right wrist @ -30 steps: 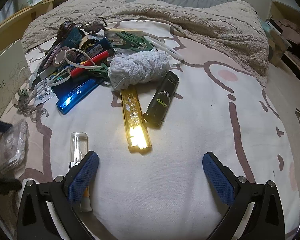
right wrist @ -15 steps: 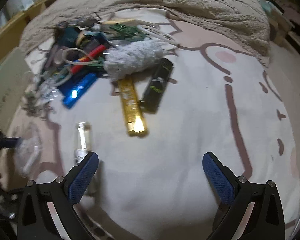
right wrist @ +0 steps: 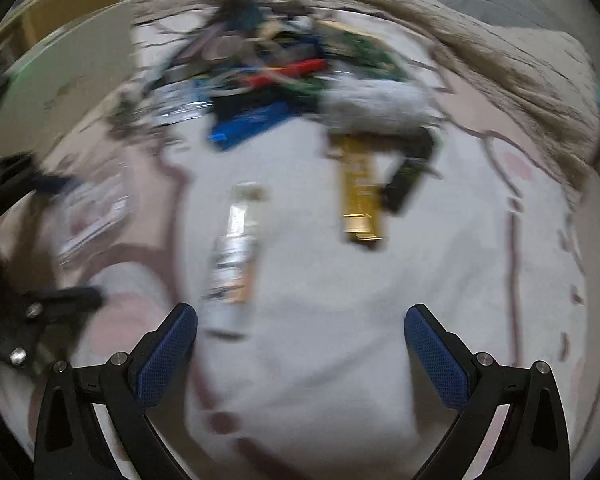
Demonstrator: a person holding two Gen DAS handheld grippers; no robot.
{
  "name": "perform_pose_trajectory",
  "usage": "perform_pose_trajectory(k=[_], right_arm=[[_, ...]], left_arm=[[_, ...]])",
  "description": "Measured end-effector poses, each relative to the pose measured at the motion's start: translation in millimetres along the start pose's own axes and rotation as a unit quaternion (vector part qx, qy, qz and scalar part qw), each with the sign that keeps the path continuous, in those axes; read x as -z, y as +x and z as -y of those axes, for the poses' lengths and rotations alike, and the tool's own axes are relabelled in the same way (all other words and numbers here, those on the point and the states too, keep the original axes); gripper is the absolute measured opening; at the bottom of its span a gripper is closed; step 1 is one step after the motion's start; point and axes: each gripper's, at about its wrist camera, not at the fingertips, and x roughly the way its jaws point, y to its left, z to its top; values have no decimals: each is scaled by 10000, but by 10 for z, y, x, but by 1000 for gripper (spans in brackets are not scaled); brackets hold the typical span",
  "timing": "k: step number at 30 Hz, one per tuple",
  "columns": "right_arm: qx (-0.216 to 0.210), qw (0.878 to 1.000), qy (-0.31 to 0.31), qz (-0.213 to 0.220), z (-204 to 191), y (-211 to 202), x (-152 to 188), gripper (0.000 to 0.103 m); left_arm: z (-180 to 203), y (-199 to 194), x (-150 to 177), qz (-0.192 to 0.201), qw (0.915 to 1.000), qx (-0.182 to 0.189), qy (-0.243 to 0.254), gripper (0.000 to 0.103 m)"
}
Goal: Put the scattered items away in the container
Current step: 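Lower the left tool to the clear nail-tip box while the right tool approaches the clear printed lighter, then close the left tool on the nail-tip box while the right tool closes on the lighter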
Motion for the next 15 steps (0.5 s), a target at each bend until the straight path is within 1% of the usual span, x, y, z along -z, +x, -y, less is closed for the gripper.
perform_pose_trajectory(k=[2, 5, 7, 10, 12, 15], right_arm=[[170, 9990, 397, -63, 207, 31, -26, 103], [315, 9950, 942, -86, 471, 58, -34, 103], [437, 9919, 1192, -45, 593, 58, -30, 103], [486, 9885, 1434, 4, 660, 50, -30, 103], [423, 9876, 1509, 24, 636, 33, -35, 103], [116, 9888, 1483, 100, 541, 0, -45, 103]], left_arm=[[9, 7, -13, 0, 10000, -14, 6, 103], [10, 15, -44, -42, 10000, -5, -3, 103], [1, 3, -38, -54, 10000, -6, -17, 103], [-7, -25, 9, -39, 10000, -17, -14, 103], [-16, -40, 37, -21, 10000, -22, -17, 103], [-5, -42, 60, 44, 10000, -38, -39, 103]])
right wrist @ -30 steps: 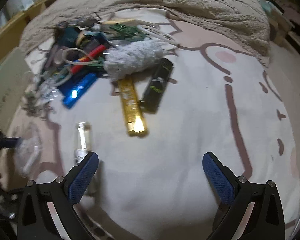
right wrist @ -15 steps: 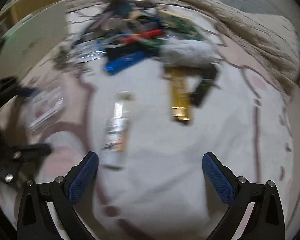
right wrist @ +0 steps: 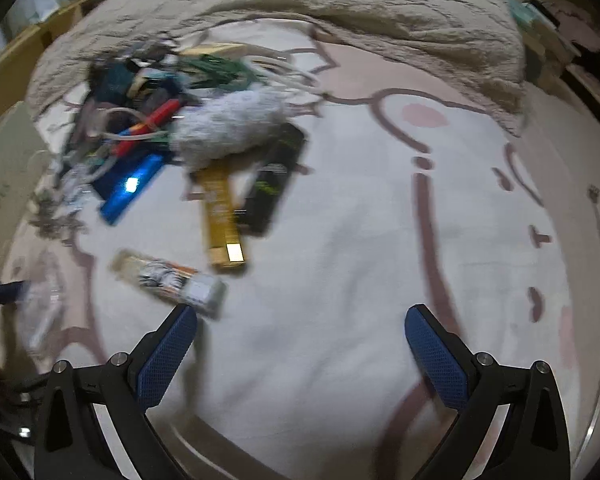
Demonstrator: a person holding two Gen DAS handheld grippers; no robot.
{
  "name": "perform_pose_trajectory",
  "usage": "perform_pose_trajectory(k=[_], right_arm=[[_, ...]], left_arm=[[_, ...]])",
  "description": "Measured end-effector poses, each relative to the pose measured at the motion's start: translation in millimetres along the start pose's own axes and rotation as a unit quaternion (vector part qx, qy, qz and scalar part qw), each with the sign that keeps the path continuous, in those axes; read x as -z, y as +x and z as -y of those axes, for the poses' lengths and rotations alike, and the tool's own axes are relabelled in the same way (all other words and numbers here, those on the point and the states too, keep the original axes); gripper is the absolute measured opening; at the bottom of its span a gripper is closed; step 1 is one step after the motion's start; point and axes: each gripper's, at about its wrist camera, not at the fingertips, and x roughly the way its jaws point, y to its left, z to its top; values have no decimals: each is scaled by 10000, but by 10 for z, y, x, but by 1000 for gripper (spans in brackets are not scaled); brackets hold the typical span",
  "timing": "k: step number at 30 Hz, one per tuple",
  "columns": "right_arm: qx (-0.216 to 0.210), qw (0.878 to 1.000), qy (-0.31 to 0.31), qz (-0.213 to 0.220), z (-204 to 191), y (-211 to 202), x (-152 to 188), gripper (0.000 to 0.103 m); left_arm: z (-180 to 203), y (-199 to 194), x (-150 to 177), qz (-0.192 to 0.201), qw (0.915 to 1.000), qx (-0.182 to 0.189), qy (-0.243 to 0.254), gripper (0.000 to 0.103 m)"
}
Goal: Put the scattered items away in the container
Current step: 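Close the left tool on the nail-tip box while the right tool closes on the lighter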
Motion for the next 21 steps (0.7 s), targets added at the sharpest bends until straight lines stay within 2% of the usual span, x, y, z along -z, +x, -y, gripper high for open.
perform_pose_trajectory(k=[4, 9, 14, 21], right_arm=[[-268, 9994, -224, 27, -233, -42, 13, 103], [-312, 9990, -326, -12, -447, -11, -31, 103], [-402, 9990, 201, -83, -483, 75, -89, 103], [-137, 9960, 864, -180, -500, 130, -173, 103]], left_arm=[[-8, -24, 48, 119, 9999, -39, -80, 103], [-21, -58, 115, 218, 9995, -126, -184, 103], [-42, -83, 138, 264, 9994, -108, -219, 102], [-30, -87, 124, 299, 9991, -130, -258, 99]])
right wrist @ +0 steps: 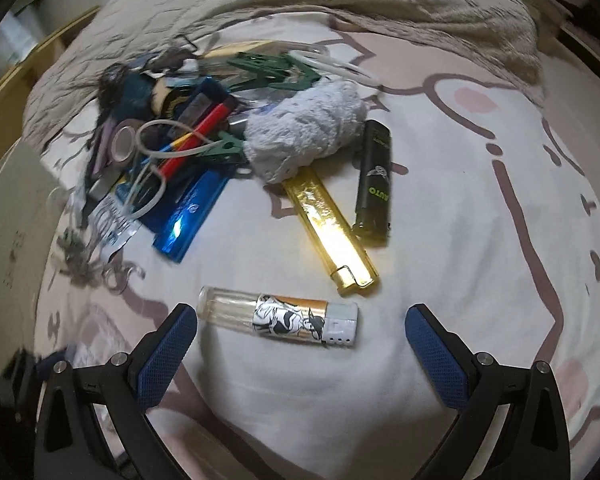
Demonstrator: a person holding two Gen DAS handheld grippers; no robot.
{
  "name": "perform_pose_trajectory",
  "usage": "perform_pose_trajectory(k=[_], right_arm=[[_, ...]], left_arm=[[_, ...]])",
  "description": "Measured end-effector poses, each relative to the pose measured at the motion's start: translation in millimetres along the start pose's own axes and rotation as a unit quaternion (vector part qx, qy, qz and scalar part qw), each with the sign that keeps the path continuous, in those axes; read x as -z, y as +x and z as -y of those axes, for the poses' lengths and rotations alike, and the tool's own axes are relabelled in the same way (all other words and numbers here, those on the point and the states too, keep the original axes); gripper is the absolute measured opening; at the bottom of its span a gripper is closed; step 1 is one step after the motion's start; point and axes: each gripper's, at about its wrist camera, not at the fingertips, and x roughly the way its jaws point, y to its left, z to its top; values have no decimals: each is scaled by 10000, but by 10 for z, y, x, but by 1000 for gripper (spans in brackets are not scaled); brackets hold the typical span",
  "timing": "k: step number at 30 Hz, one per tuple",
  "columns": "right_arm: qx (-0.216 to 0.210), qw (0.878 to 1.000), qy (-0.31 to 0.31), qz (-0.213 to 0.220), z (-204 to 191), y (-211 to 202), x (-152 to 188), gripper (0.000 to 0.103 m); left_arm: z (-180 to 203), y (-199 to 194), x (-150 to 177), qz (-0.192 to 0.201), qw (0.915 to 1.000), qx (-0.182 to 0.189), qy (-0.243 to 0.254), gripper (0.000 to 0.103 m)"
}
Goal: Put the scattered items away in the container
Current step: 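Close the left tool on the nail-tip box while the right tool closes on the lighter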
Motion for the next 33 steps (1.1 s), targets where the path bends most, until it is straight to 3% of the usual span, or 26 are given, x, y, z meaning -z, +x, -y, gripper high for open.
perform_pose_trajectory(k=[4, 6, 7, 8, 15, 33], right_arm=[[188, 9998, 41, -67, -74, 9, -10, 103], [258, 9996, -135, -58, -143, -2, 5, 94], [321, 9990, -306, -21, -190, -17, 16, 82], [362, 9983, -452, 19, -226, -33, 25, 81], [201, 9968, -772, 33, -269, -55, 53, 81], [-23, 9977, -664, 155, -136, -155, -44, 81]], left_arm=[[-4, -11, 0, 3, 10000, -13, -29, 96], [-8, -15, -8, -6, 10000, -24, -55, 94], [-11, -17, -13, -13, 10000, -31, -70, 93], [-13, -19, -15, -16, 10000, -37, -81, 92], [-40, -55, -26, 2, 9998, -81, -164, 77], [-50, -88, -41, 87, 9999, -70, -81, 76]])
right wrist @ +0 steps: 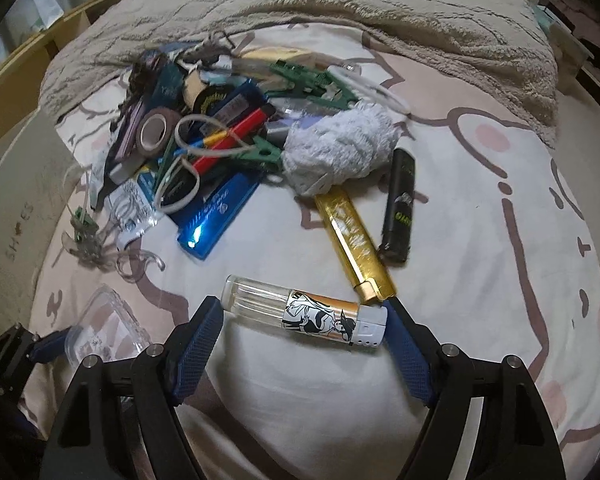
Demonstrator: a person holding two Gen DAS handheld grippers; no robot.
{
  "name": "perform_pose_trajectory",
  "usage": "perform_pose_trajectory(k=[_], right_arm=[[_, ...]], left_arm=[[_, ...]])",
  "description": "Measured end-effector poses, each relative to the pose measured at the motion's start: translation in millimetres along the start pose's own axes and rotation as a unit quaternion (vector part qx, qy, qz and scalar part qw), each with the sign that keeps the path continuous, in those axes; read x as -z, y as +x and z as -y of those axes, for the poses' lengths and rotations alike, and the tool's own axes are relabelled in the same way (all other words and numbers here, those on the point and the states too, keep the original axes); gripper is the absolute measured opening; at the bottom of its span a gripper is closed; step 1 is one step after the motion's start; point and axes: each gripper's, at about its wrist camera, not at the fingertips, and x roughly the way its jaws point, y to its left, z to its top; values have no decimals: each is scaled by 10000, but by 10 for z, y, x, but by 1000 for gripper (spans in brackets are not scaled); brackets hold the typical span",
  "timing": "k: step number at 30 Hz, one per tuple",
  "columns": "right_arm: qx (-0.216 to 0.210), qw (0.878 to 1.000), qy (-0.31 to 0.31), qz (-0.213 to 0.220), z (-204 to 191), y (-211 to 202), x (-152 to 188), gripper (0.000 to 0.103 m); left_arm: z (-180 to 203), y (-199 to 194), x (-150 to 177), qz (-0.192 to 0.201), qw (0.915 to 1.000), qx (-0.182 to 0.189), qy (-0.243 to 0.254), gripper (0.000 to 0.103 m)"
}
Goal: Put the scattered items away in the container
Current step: 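Lift and carry the nail-tip box with the left tool while the right tool carries the lighter to the box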
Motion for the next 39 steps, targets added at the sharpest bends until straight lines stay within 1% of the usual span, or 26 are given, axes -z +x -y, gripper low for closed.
perform_pose_trajectory(k=[7, 17, 24, 29, 39], right_arm=[[-113, 9996, 181, 210, 102, -135, -98, 81], [-166, 9986, 385, 330, 169, -231, -178, 81], [-233, 9975, 458, 492, 123, -368, -272, 81], [-323, 9959, 479, 699, 44, -516, -370, 81], [-492, 9917, 500, 1081, -150, -808, -539, 81]], left_arm=[[-6, -44, -49, 80, 10000, -4, -15, 76], [-55, -249, -193, 407, 9991, -15, -123, 76], [-161, -460, -312, 717, 9970, -92, -279, 76], [-239, -647, -398, 985, 9943, -231, -338, 76], [-402, -1020, -514, 1359, 9883, -454, -525, 76]])
